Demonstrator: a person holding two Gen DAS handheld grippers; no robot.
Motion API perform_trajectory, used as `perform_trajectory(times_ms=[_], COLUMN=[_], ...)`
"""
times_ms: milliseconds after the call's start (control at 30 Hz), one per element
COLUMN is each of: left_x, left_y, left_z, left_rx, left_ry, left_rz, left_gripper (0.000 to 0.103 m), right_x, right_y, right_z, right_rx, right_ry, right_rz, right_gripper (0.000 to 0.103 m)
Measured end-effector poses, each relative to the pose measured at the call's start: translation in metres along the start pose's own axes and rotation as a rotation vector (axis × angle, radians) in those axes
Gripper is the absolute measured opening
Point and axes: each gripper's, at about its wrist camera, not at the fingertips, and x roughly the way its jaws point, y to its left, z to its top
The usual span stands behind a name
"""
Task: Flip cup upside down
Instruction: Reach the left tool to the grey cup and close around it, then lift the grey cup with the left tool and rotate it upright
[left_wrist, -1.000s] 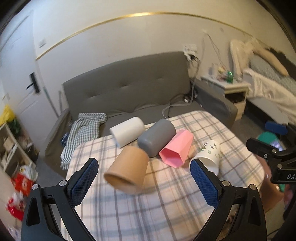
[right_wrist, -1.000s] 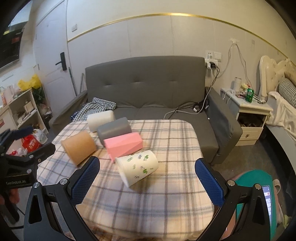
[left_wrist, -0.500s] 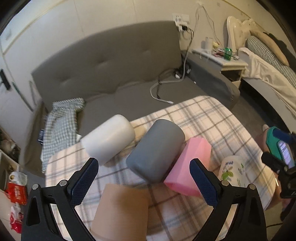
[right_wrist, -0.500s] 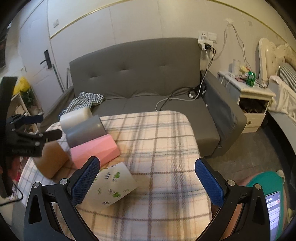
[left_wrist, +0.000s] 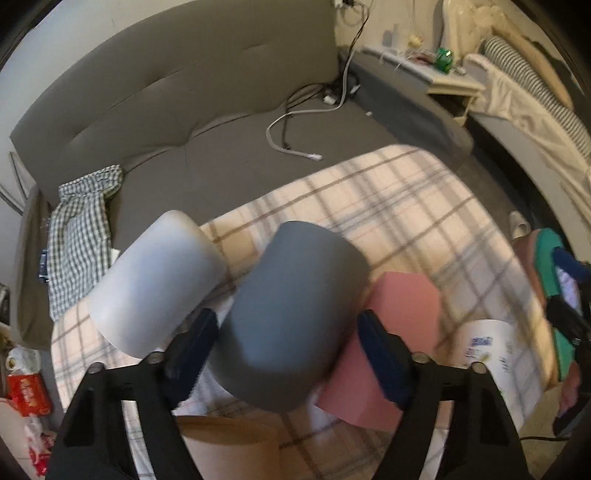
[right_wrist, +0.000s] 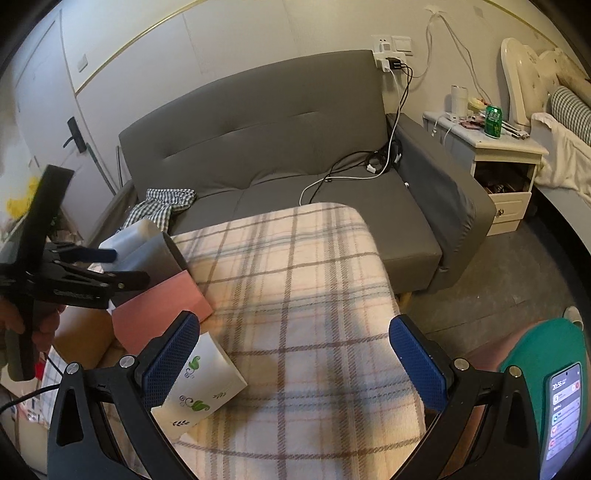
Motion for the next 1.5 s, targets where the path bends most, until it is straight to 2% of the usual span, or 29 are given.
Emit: perform_trajectory(times_ms=[133, 467, 600, 700, 933, 1133, 1367, 1500], left_x=[0.006, 0.029, 0.029, 0.021, -0.029, -0.094, -0.167, -0.176], left_y=[-0.001, -0.018, -0.015, -0.011, -0.018, -0.032, -0.053, -0.068], left_z=[0.005, 0.012, 0.013, 0.011, 0.007, -0.006, -0.055, -0.093], left_rx=[0.017, 0.119, 0.099, 0.064, 0.002, -0.015, -0.082, -0.151], left_ry=[0.019, 0.079, 0.07, 0.04, -0.027, -0.102, -0.139, -0.108], left_rz=[-0.018, 0.025, 0.005, 0.018, 0.025, 0.03, 0.016, -0.003], left_gripper=[0.077, 0.08, 0.077, 0.077, 0.075, 0.075, 0.075, 0.075], right_x=[0.002, 0.007, 0.008, 0.006, -0.017, -0.068, -0.132, -0.157], right_y=[-0.002, -0.011, -0.014, -0.013, -0.011, 0.001, 0.018, 0.027], right_z=[-0.001, -0.005, -0.006, -0.005, 0.002, 0.009, 0.004, -0.006], right_rx=[0.012, 0.05, 0.067, 0.069, 0.069, 0.061, 0.031, 0.009], right_ry=[0.0, 0.009, 0.016, 0.013, -0.028, -0.113, -0.198, -0.218], right_rz=[0.007, 0.005, 0.005, 0.005, 0.013, 0.032, 0.058, 0.072], right_gripper=[0.103, 0.103, 0.103, 0.103, 0.103, 0.103, 0.103, 0.103])
